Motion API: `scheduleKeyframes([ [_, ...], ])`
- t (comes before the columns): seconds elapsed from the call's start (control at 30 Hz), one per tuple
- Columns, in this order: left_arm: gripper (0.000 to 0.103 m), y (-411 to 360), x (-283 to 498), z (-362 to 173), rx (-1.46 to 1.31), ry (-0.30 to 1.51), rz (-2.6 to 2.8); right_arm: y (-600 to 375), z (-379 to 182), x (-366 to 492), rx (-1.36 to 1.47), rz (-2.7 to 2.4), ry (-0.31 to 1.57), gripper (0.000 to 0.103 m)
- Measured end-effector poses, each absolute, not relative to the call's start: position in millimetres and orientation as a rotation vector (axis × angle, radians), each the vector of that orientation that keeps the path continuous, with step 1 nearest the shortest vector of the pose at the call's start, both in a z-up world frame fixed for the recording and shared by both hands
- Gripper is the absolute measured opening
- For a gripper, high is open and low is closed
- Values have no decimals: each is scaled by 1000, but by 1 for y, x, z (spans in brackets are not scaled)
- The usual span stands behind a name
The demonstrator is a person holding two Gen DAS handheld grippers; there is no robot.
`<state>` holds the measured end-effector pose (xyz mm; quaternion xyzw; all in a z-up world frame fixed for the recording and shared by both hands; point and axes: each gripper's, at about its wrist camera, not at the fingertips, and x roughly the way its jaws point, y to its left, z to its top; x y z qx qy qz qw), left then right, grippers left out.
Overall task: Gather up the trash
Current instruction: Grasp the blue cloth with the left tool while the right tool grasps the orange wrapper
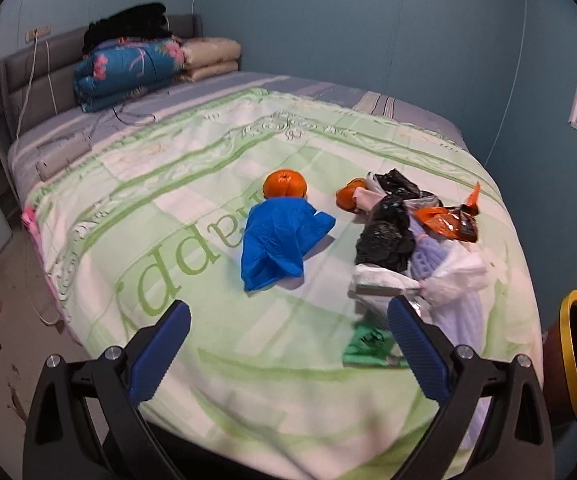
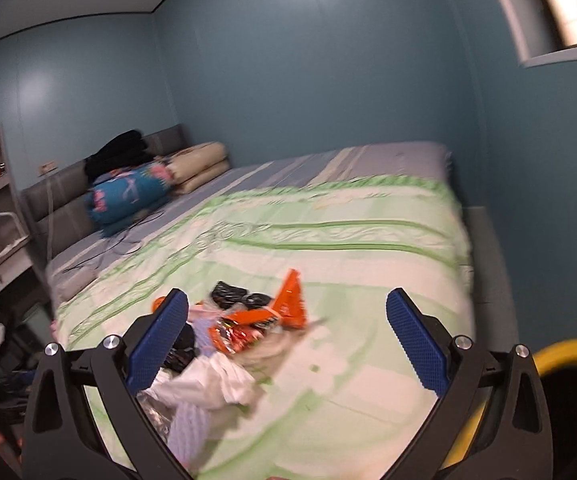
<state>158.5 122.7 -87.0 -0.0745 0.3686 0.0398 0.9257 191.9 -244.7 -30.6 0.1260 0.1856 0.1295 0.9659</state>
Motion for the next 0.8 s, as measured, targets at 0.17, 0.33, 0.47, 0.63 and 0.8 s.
scheduleKeyframes([
  [0.17, 95, 139, 195, -97, -193, 793, 92, -238, -49, 264, 260, 317, 566, 95],
  [0.33, 95, 145, 230, -100, -190, 830, 98, -235, -78, 313, 293, 329, 695, 95],
  [0.47, 95, 146, 253, -107, -188, 851, 82, -227, -92, 344, 324, 332, 759, 95],
  [0.63, 95, 159, 274, -116, -271, 856, 69, -216, -102, 368, 327, 341, 796, 94],
  [0.8, 94, 152, 291, -127, -225, 872, 45, -206, -111, 379, 308, 338, 828, 82],
])
